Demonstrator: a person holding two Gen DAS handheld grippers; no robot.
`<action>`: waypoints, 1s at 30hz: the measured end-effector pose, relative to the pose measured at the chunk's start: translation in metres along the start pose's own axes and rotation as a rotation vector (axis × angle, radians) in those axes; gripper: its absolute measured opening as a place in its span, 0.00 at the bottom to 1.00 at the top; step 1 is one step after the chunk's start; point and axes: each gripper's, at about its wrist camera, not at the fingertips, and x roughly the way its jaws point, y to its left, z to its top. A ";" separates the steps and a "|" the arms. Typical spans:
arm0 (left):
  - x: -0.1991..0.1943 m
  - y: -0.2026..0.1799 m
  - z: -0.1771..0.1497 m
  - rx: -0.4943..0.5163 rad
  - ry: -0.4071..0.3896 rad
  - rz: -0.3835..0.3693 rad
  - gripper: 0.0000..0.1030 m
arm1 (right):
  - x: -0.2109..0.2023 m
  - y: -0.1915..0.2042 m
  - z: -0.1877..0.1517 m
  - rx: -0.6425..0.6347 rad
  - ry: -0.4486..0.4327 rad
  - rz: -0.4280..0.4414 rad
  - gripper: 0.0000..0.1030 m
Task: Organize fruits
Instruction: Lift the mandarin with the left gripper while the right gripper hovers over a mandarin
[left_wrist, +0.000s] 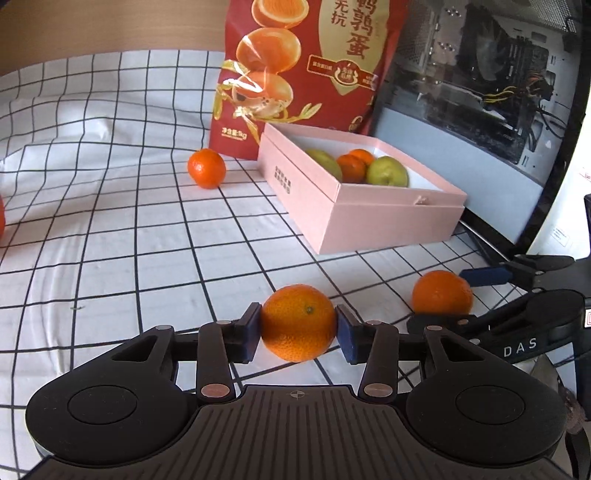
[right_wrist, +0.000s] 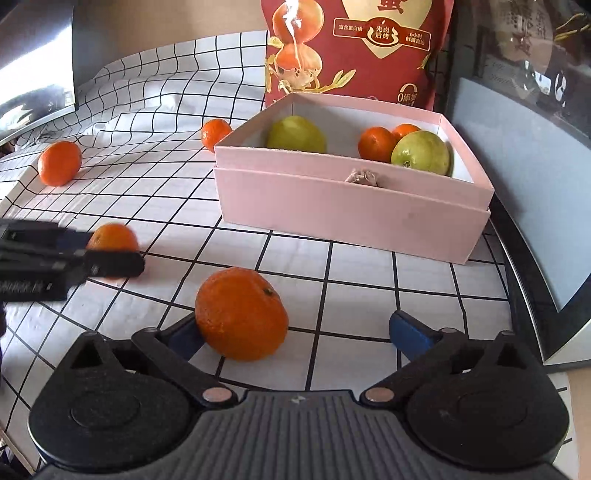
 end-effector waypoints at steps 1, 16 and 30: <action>0.002 -0.001 0.000 -0.005 -0.005 0.002 0.46 | 0.000 0.001 -0.001 0.002 -0.001 -0.004 1.00; 0.008 -0.002 0.002 -0.036 -0.018 0.001 0.46 | -0.001 0.003 -0.001 0.010 -0.005 -0.017 1.00; 0.007 0.003 0.001 -0.068 -0.023 -0.019 0.46 | 0.003 0.003 0.004 0.033 0.006 -0.043 1.00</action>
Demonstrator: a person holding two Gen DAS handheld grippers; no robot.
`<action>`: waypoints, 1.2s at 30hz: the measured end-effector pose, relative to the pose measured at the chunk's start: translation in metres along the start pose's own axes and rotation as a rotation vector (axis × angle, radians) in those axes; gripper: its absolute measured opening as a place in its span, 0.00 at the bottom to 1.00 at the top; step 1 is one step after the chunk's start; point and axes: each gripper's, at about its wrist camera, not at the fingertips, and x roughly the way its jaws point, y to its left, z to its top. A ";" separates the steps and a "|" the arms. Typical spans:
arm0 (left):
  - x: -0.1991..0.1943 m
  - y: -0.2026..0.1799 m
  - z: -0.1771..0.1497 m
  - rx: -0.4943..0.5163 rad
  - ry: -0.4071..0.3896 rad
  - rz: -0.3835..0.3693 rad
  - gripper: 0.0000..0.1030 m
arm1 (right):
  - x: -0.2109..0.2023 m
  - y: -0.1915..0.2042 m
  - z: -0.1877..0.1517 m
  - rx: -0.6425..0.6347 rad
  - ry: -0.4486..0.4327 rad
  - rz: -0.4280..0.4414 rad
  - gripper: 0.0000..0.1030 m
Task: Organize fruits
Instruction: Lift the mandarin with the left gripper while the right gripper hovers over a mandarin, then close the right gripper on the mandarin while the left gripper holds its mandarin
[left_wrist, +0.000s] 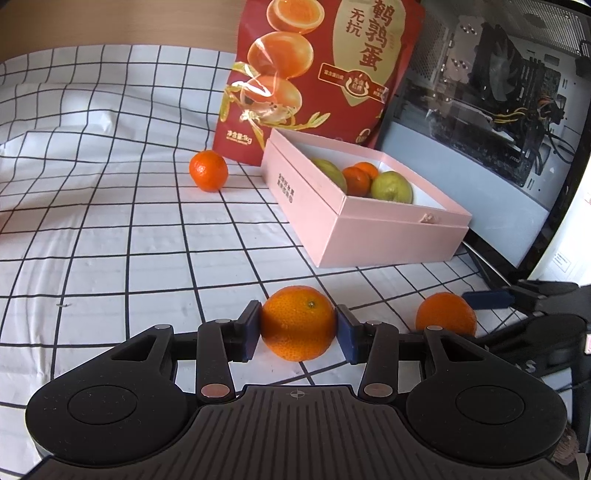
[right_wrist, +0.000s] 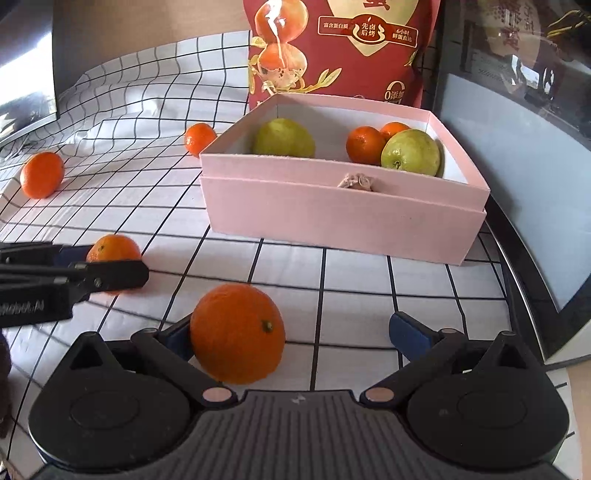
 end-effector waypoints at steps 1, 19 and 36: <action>0.000 0.000 0.000 0.000 0.000 0.000 0.46 | -0.003 -0.001 -0.002 -0.004 0.001 0.007 1.00; 0.000 -0.018 -0.004 0.033 -0.009 0.106 0.47 | -0.034 -0.013 -0.030 -0.086 -0.033 0.020 0.94; 0.002 -0.023 -0.005 0.071 -0.002 0.129 0.48 | -0.039 -0.025 -0.043 -0.022 -0.068 0.022 0.94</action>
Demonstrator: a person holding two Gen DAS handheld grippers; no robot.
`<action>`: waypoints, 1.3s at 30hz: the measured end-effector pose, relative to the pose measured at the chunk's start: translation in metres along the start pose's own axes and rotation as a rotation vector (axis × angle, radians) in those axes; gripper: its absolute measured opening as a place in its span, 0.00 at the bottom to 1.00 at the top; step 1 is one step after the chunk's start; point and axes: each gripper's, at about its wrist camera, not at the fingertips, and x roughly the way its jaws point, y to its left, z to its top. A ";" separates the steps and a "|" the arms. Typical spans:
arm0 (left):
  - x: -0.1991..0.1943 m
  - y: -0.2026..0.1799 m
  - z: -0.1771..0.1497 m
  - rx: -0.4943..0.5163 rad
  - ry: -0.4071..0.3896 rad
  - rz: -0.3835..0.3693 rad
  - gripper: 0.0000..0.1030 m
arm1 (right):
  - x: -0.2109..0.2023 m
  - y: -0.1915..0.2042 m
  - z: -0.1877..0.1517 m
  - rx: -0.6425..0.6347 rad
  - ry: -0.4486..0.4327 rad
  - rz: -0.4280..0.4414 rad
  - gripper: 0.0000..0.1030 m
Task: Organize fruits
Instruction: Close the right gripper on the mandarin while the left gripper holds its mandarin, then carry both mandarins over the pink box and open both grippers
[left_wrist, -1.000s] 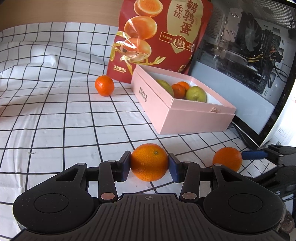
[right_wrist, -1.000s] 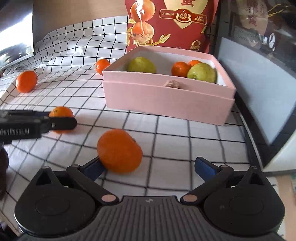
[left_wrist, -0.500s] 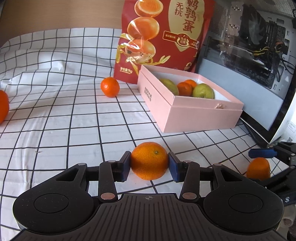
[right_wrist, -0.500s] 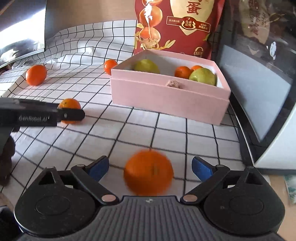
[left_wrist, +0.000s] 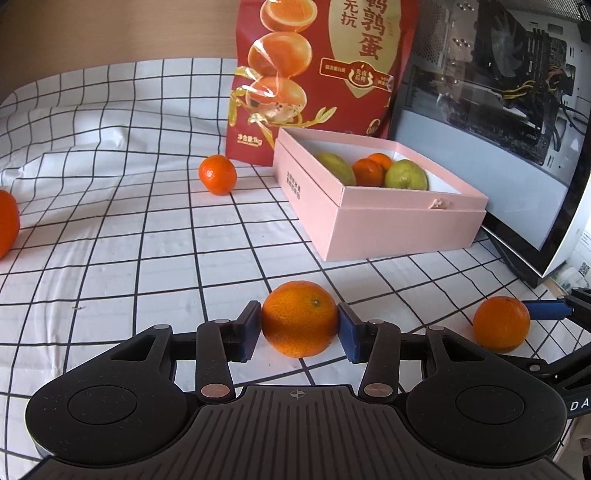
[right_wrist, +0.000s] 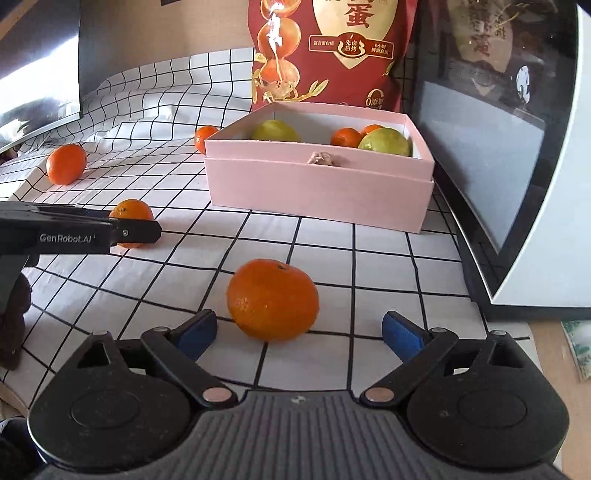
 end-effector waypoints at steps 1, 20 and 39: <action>0.000 0.000 0.000 0.002 0.000 0.001 0.48 | -0.001 0.000 -0.001 0.000 -0.004 0.000 0.94; 0.001 -0.001 0.000 0.008 -0.001 0.005 0.48 | -0.007 0.010 0.003 -0.040 -0.020 0.044 0.46; 0.017 -0.029 0.163 -0.046 -0.120 -0.228 0.45 | -0.007 -0.006 0.103 0.027 -0.121 0.008 0.46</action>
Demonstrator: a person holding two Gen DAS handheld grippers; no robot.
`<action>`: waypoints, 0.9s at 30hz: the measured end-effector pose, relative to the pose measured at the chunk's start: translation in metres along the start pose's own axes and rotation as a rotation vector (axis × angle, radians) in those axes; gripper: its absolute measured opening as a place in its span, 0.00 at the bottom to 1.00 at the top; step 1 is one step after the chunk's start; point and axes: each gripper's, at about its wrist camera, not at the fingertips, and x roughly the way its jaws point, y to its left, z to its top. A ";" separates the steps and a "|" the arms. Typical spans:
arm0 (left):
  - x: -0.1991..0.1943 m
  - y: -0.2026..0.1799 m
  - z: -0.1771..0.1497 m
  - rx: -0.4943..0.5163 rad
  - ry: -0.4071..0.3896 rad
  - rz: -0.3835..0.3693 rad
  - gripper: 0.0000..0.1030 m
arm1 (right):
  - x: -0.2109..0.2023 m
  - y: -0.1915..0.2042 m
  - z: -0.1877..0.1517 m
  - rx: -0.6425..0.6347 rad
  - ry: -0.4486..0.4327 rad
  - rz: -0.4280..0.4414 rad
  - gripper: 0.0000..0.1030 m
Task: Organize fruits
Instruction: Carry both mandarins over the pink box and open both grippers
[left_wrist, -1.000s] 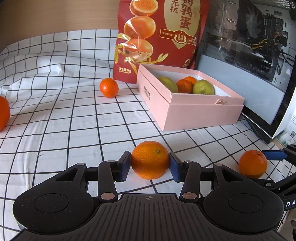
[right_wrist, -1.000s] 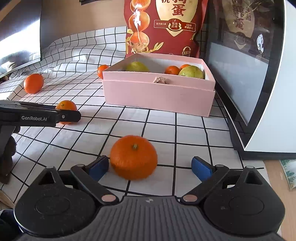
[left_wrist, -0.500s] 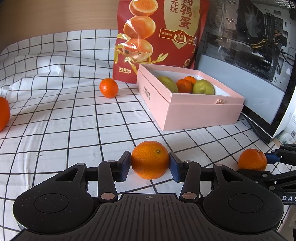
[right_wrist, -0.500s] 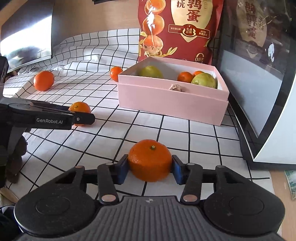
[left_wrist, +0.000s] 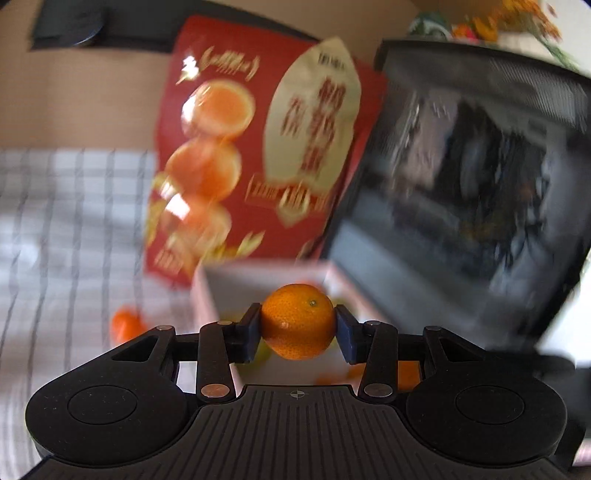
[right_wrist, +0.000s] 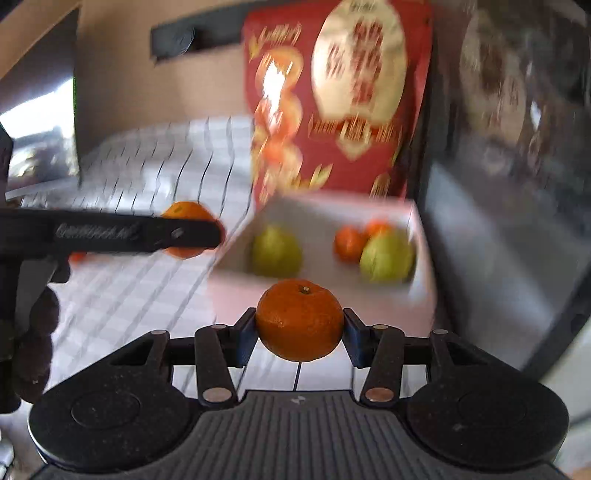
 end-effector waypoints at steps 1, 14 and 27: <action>0.011 -0.002 0.015 0.005 0.000 -0.006 0.46 | 0.002 -0.001 0.013 0.007 -0.011 -0.016 0.46; 0.126 0.034 0.029 -0.077 0.197 0.028 0.45 | 0.065 -0.013 0.081 0.034 0.043 -0.145 0.46; 0.089 0.032 0.019 0.043 0.128 0.021 0.45 | 0.099 -0.012 0.059 0.060 0.126 -0.120 0.57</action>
